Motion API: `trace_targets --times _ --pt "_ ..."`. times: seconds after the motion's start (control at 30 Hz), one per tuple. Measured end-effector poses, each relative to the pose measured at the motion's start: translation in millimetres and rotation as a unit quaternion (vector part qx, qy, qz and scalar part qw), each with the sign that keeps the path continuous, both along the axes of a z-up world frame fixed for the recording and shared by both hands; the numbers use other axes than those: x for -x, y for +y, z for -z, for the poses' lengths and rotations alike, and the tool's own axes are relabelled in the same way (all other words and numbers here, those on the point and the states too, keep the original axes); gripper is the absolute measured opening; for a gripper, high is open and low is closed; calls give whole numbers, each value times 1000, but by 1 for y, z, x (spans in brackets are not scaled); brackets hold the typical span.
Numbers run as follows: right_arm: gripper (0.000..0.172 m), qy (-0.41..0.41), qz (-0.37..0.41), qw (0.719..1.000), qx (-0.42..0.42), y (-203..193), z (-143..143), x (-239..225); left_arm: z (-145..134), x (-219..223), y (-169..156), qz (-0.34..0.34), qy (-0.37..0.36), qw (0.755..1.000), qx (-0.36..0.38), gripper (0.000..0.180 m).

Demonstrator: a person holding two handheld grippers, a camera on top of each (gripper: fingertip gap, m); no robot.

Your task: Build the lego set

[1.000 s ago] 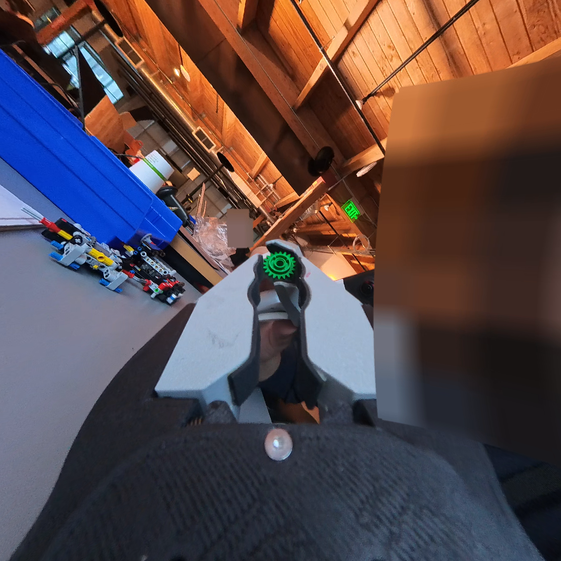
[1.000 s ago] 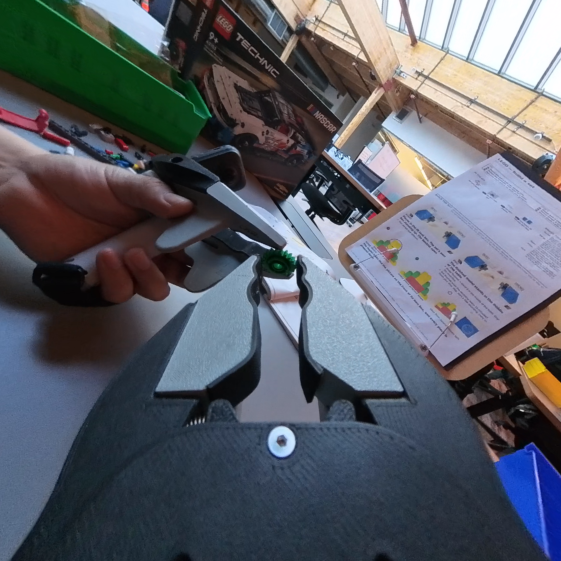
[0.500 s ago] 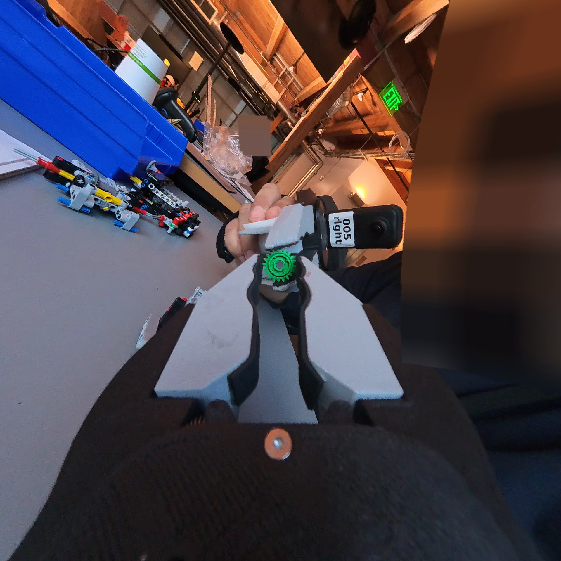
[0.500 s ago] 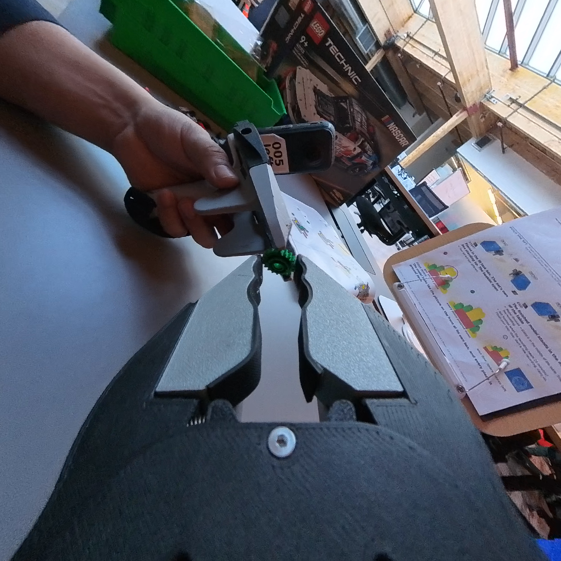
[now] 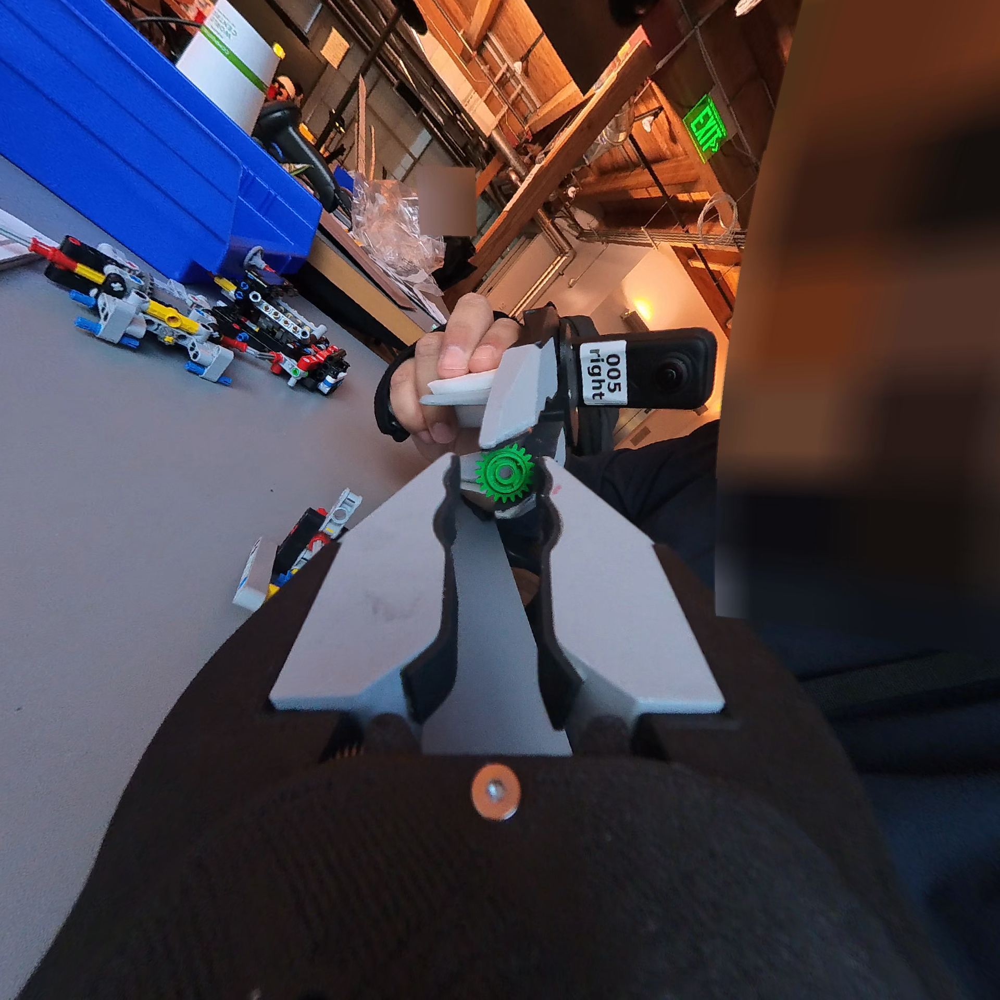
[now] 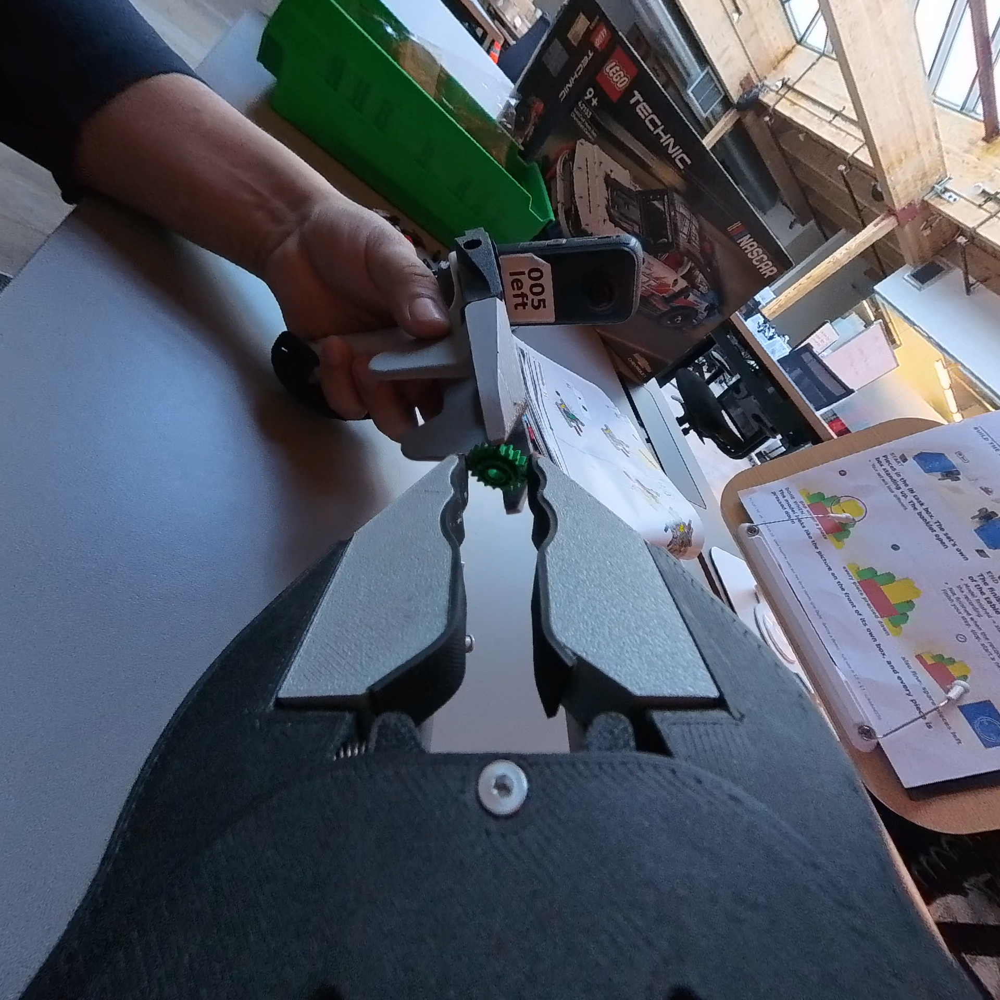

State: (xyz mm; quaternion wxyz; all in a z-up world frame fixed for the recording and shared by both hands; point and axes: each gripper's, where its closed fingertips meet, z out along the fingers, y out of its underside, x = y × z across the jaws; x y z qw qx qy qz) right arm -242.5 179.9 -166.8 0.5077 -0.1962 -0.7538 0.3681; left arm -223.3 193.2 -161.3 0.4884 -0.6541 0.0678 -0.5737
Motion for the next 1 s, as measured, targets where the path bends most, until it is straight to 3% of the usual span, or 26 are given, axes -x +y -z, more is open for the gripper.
trace_targets --times 1.0 --pt "19 -31 -16 999 -28 3 14 -4 14 -5 0 13 24 999 27 18"
